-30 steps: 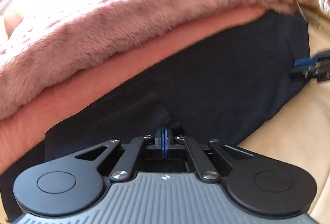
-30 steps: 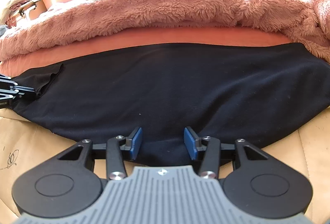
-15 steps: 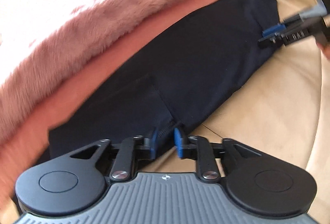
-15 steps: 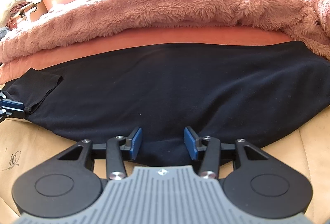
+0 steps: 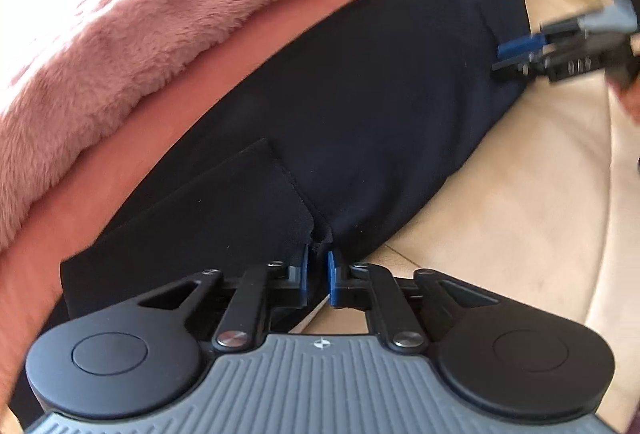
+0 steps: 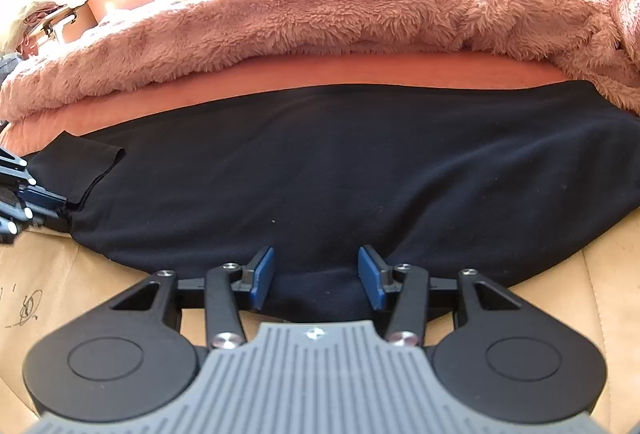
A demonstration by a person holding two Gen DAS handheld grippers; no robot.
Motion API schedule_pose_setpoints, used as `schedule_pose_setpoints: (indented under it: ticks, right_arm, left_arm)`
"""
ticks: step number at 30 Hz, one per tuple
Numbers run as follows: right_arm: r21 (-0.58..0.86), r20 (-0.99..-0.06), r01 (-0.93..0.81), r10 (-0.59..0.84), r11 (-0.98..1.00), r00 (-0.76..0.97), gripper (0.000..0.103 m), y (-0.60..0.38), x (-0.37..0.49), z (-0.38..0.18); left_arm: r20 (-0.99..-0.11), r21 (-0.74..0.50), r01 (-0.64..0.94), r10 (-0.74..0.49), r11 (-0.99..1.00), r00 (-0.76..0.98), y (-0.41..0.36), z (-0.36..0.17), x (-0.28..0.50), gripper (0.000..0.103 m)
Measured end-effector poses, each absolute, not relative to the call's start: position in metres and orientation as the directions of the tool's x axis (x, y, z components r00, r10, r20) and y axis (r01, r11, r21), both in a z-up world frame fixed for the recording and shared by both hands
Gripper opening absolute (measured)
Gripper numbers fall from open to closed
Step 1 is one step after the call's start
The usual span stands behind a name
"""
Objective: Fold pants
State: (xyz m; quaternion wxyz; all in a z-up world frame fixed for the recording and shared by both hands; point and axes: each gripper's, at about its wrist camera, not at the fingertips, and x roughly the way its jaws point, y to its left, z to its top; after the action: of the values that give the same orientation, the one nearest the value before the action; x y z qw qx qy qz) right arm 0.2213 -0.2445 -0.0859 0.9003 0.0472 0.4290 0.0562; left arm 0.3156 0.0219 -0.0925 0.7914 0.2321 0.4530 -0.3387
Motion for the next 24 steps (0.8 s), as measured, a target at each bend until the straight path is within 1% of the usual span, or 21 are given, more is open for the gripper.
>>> schedule_pose_setpoints:
  ticks: [1, 2, 6, 11, 14, 17, 20, 24]
  right_arm:
    - [0.132, -0.767, -0.061, 0.141, 0.989, 0.626, 0.045, -0.244, 0.221, -0.086]
    - [0.130, -0.767, -0.061, 0.140, 0.990, 0.626, 0.045, -0.244, 0.221, -0.086]
    - [0.121, -0.769, -0.063, 0.134, 0.991, 0.625, 0.045, -0.243, 0.221, -0.086]
    - [0.117, -0.775, -0.064, 0.131, 0.991, 0.618, 0.045, -0.242, 0.223, -0.085]
    - [0.108, -0.778, -0.065, 0.125, 0.992, 0.615, 0.045, -0.241, 0.223, -0.084]
    - [0.103, -0.782, -0.066, 0.122, 0.992, 0.612, 0.045, -0.239, 0.224, -0.084]
    - [0.101, -0.784, -0.065, 0.119, 0.993, 0.609, 0.045, -0.238, 0.226, -0.083]
    - [0.095, -0.789, -0.065, 0.115, 0.993, 0.604, 0.046, -0.238, 0.227, -0.083]
  left_arm:
    - [-0.870, 0.035, 0.733, -0.341, 0.679, 0.358, 0.027, -0.089, 0.317, 0.004]
    - [-0.861, 0.001, 0.712, -0.361, 0.703, 0.358, 0.034, -0.085, 0.319, 0.002]
    - [-0.802, -0.155, 0.583, -0.446, 0.797, 0.397, 0.068, -0.062, 0.332, 0.002]
    - [-0.688, -0.278, 0.358, -0.445, 0.891, 0.573, 0.132, -0.029, 0.345, 0.001]
    - [-0.636, -0.308, 0.234, -0.383, 0.922, 0.670, 0.171, -0.015, 0.348, 0.001]
    - [-0.620, -0.329, 0.116, -0.307, 0.937, 0.722, 0.207, -0.016, 0.345, 0.001]
    - [-0.638, -0.319, -0.025, -0.195, 0.948, 0.745, 0.240, -0.032, 0.335, 0.001]
    - [-0.689, -0.303, -0.215, -0.058, 0.928, 0.723, 0.283, -0.064, 0.327, 0.001]
